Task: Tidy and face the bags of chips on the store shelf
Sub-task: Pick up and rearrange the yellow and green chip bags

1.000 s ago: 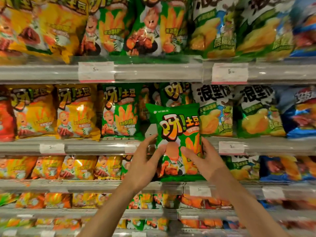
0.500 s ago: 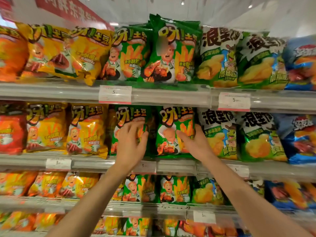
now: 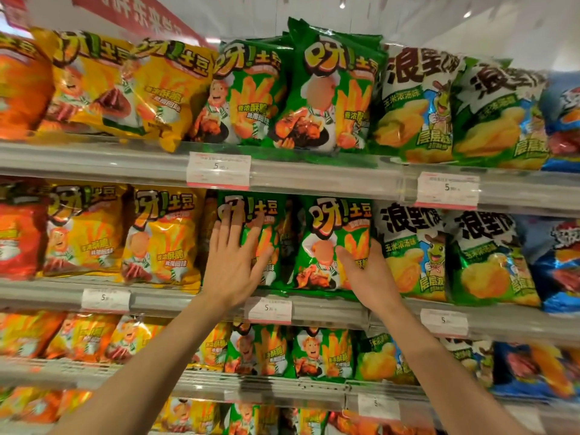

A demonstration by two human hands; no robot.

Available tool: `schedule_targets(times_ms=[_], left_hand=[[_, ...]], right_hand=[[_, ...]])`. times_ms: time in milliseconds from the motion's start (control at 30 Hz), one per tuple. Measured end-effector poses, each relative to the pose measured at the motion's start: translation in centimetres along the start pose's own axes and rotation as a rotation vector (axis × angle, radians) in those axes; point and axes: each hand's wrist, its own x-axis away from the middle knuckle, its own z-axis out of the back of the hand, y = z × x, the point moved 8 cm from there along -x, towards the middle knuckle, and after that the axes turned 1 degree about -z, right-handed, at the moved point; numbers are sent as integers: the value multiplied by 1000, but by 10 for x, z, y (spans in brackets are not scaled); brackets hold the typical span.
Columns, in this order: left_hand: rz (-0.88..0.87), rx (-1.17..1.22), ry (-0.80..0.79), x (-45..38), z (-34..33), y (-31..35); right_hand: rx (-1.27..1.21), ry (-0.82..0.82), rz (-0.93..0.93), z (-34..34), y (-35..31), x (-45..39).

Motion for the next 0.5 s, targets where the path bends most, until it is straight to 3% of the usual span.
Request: schedule_targets(times_ms=[267,433,500], left_hand=[[-17,-59,16,-1,-6,8],[-36,-52,68,1,5,9],[-52,-51,97,1,5,10]], right_hand=[[115,103,82,0,1,4],[491,391,464,13,-44,26],[672,381,603,-4,-63,30]])
